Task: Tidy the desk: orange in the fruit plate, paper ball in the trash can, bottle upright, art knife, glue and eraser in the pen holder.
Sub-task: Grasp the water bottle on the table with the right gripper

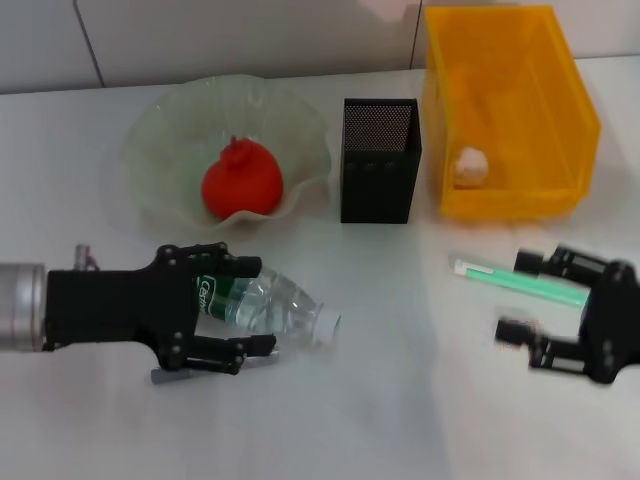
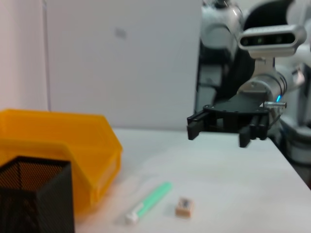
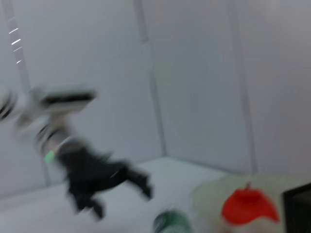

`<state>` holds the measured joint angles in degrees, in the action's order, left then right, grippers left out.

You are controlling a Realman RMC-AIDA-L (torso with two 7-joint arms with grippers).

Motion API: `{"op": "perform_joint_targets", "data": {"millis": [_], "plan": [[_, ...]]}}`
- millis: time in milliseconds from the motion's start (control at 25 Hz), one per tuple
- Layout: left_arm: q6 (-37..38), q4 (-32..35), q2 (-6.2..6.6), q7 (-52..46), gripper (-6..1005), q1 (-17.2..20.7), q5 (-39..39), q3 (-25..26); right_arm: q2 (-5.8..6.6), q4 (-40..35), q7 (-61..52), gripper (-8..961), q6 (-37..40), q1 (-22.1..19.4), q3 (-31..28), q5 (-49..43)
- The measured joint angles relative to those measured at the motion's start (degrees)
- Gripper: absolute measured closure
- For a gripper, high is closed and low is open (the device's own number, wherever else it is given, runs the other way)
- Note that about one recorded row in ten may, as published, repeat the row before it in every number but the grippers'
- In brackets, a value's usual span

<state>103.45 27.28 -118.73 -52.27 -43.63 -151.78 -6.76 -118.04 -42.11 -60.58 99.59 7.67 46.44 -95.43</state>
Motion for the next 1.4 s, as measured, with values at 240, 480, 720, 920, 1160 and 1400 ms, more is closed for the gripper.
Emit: {"op": "perform_joint_targets", "data": {"millis": [240, 480, 720, 920, 1160, 1400], "plan": [[-1.8, 3.0, -0.40, -6.5, 152, -6.2, 0.7, -11.6, 0.21, 4.5, 3.8, 159, 1.4, -1.2, -0.2, -2.4], [-8.4, 5.8, -0.45, -11.4, 156, -8.8, 12.6, -34.4, 3.45, 8.6, 4.0, 159, 4.2, -2.7, -0.5, -2.9], [-17.4, 19.1, -0.45, -24.4, 156, -5.6, 24.0, -66.2, 3.98, 9.2, 3.9, 160, 4.1, -3.3, -1.4, -4.8], [-20.6, 29.4, -0.44, -32.2, 156, -3.7, 25.1, -80.1, 3.68, 9.3, 3.8, 160, 3.7, -3.2, -1.6, -5.2], [-23.2, 30.1, -0.44, -33.5, 155, -5.6, 23.9, -84.1, 3.48, 9.9, 3.8, 160, 3.6, -3.1, -2.0, -6.9], [-27.5, 29.0, -0.45, -34.1, 155, -5.7, 23.2, -88.7, 3.42, 11.6, 4.1, 160, 3.0, -2.9, -2.2, -7.1]]}}
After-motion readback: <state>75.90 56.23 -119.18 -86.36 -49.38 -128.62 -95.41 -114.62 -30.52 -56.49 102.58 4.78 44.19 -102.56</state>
